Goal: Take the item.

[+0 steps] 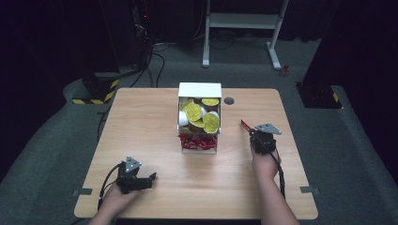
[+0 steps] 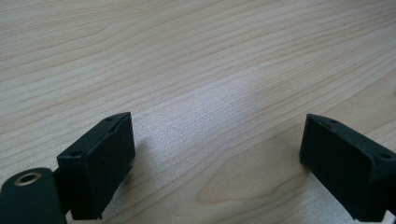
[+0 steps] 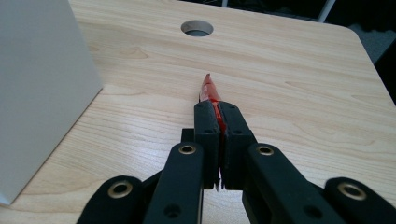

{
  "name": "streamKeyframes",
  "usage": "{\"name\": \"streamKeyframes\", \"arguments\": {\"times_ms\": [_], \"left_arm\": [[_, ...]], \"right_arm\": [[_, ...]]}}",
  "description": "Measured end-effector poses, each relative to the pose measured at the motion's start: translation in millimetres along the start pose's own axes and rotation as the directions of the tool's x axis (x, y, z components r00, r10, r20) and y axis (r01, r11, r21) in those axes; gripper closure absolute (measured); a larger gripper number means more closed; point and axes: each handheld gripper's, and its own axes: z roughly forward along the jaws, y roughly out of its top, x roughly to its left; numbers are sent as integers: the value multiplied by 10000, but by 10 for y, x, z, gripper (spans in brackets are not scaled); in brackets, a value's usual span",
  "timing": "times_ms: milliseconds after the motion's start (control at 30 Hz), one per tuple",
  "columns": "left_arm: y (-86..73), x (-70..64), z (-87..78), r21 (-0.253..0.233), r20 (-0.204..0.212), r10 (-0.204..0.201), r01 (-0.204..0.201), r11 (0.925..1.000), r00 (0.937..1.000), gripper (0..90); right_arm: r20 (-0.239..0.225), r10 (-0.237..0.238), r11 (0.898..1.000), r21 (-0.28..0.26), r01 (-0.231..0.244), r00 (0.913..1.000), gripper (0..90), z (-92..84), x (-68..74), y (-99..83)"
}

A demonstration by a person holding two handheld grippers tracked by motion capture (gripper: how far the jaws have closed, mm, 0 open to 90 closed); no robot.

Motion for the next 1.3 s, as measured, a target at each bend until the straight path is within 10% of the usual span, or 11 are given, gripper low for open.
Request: {"name": "streamKeyframes", "arguments": {"times_ms": [667,1300], "left_arm": [[0,0,0,-3,0,-1,1,10000,10000,105],[0,0,0,-1,-1,-1,1,10000,10000,105]], "right_arm": [[-281,37,9939,1103,-6,9996,835,183,98,-271],[-1476,-21,9979,632,116,9891,513,-235,427,-381]]}}
